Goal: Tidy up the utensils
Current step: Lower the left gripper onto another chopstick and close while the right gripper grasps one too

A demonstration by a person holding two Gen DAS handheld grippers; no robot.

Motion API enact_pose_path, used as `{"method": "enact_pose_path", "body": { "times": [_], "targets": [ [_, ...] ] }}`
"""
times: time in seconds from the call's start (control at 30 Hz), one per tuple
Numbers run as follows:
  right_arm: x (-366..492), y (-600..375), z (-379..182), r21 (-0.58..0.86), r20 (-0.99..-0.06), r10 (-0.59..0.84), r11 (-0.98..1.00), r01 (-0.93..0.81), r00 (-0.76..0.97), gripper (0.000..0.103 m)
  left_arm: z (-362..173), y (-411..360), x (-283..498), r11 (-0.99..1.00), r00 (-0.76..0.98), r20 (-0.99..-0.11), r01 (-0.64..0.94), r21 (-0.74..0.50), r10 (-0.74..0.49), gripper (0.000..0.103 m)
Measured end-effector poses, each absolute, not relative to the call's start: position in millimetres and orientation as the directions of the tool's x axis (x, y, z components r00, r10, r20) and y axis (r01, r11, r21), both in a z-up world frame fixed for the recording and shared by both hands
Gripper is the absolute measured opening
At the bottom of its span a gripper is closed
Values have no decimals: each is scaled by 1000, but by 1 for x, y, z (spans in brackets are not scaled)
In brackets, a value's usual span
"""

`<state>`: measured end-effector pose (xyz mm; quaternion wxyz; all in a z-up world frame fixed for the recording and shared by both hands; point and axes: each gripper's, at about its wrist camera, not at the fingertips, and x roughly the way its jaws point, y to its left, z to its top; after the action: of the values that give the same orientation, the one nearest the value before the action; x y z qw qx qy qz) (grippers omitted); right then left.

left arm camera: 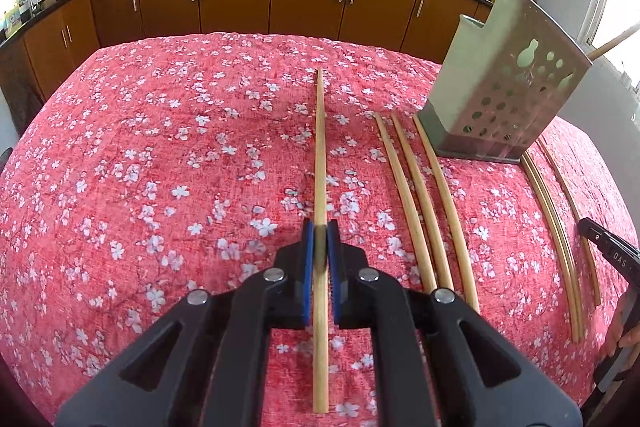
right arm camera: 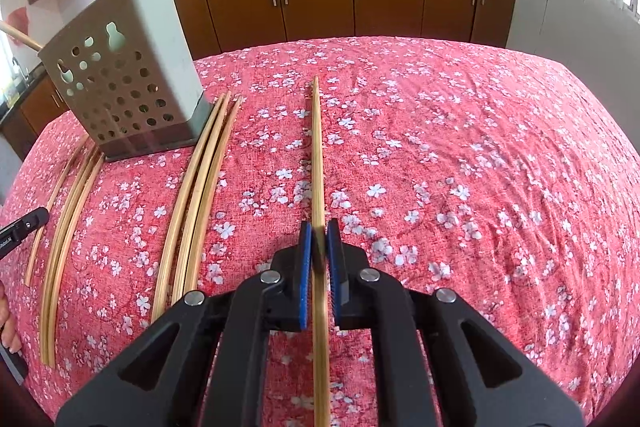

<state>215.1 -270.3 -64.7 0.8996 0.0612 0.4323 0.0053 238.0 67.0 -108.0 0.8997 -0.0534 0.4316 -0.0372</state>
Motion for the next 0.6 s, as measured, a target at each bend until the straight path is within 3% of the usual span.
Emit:
{"method": "enact_pose_path", "body": {
  "times": [0.6],
  "targets": [
    [211,-272,-65,124,-776,70,991,44,626,10,-107,69,236,992,625,-773,19,-122,-107,10]
  ]
}}
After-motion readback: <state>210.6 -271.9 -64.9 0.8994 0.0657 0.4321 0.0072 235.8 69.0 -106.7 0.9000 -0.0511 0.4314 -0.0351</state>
